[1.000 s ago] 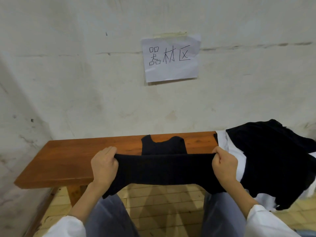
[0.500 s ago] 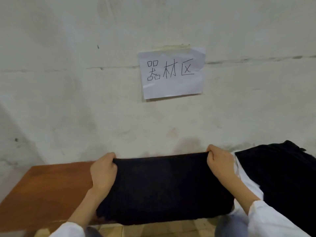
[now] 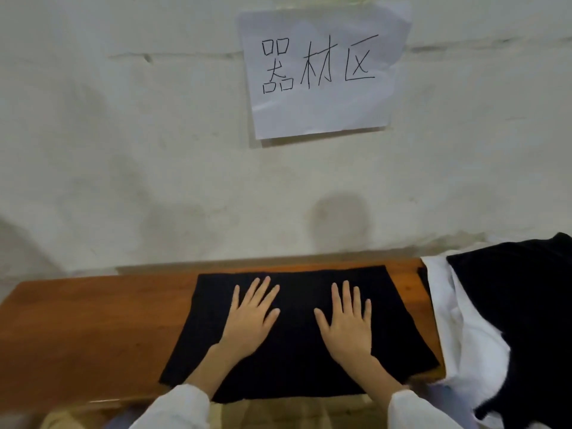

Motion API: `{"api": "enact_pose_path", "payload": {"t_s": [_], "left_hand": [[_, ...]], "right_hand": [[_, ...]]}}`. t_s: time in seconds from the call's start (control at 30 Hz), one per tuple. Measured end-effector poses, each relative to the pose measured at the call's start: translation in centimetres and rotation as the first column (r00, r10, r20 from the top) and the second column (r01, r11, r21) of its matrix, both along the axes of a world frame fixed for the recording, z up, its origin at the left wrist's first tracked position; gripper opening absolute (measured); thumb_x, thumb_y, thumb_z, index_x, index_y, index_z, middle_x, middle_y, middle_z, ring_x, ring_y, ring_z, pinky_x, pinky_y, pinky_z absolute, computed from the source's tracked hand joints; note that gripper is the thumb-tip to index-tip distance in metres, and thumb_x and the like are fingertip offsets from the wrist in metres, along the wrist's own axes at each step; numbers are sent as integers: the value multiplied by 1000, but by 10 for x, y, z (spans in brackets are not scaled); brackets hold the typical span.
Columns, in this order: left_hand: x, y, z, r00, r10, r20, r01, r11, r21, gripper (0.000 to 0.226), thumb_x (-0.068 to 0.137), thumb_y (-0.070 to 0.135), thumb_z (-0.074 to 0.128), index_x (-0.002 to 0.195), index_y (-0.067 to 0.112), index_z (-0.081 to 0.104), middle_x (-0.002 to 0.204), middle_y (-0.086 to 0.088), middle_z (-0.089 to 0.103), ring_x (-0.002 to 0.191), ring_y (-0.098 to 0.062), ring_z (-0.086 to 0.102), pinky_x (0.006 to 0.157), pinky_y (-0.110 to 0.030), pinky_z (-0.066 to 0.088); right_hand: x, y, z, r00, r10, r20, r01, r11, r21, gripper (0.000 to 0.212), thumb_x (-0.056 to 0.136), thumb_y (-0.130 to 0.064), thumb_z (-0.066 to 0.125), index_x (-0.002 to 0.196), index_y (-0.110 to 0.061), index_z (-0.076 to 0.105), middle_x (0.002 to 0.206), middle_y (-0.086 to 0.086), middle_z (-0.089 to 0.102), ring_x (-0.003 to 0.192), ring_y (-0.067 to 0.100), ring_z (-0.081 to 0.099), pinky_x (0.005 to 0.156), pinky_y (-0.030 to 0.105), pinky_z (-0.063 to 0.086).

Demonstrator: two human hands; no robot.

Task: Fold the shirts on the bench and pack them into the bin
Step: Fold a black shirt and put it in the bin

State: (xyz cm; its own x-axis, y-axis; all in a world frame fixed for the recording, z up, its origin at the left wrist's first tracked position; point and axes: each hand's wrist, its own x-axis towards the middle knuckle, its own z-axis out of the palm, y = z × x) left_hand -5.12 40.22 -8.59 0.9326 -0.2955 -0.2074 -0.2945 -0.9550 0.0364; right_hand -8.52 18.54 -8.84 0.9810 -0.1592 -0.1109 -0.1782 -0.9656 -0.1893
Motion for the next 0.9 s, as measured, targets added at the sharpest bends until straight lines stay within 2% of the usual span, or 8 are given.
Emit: {"api": "enact_pose_path", "payload": {"t_s": [0.13,0.23,0.33,0.47,0.6,0.67,0.77,0.9], "left_hand": [[-9,-9,2,996,83,27,-82,996,-40,55,100,49,15,137,27,48,144,0,47,133,-24,43,111,-53,21],[-30,-23,5,982,186,39,-182,980,-78,53,96,48,25,140,25,45,148,-2,42,136,-26,39,105,-60,29],[-52,-37,21,962,260,-82,-268,957,-114,56,100,47,28,151,27,16,160,2,8,147,-24,5,114,-57,6],[-43,-47,43,967,252,-37,-254,956,-148,48,96,37,40,142,22,34,153,-4,24,143,-26,14,115,-51,11],[2,-54,38,937,-322,133,333,941,-66,49,101,32,33,148,24,26,160,1,9,147,-18,0,119,-44,-4],[14,-57,28,871,-476,124,480,877,-8,50,102,34,29,151,25,20,160,5,7,147,-14,-4,118,-43,-10],[11,-55,7,892,-434,124,444,893,-72,52,102,40,19,152,28,12,160,7,4,146,-10,-7,118,-40,-8],[-4,-45,-7,979,-158,131,181,966,-185,58,96,46,14,148,26,28,156,3,23,143,-11,6,118,-48,8]], "right_hand": [[14,-8,7,996,81,-37,-82,996,-39,98,69,-73,-24,151,-23,-9,159,2,-14,146,24,-14,114,44,-13],[33,-26,14,954,283,-104,-291,954,-78,109,59,-78,-32,151,-23,-9,159,4,-13,146,24,-14,115,44,-10],[42,-35,31,895,397,-202,-417,907,-65,95,72,-79,-13,151,-25,-9,159,4,-15,146,26,-14,117,45,-5],[2,4,41,990,138,-41,-136,989,48,74,97,-47,36,153,-16,-2,159,9,-12,146,28,-11,117,46,-1],[-42,35,27,949,-312,-39,313,924,219,80,96,-48,40,151,-7,-1,158,16,-8,145,35,-9,117,48,-1],[-51,42,14,936,-352,-12,348,917,194,77,96,-49,39,150,-1,12,157,22,8,144,43,2,116,49,0],[-49,45,4,958,-283,-33,285,949,135,75,89,-52,31,137,4,43,143,27,40,134,48,32,114,49,3],[-32,30,3,996,-82,-19,82,997,13,84,86,-60,13,146,-2,27,153,19,22,142,41,20,115,44,-4]]}}
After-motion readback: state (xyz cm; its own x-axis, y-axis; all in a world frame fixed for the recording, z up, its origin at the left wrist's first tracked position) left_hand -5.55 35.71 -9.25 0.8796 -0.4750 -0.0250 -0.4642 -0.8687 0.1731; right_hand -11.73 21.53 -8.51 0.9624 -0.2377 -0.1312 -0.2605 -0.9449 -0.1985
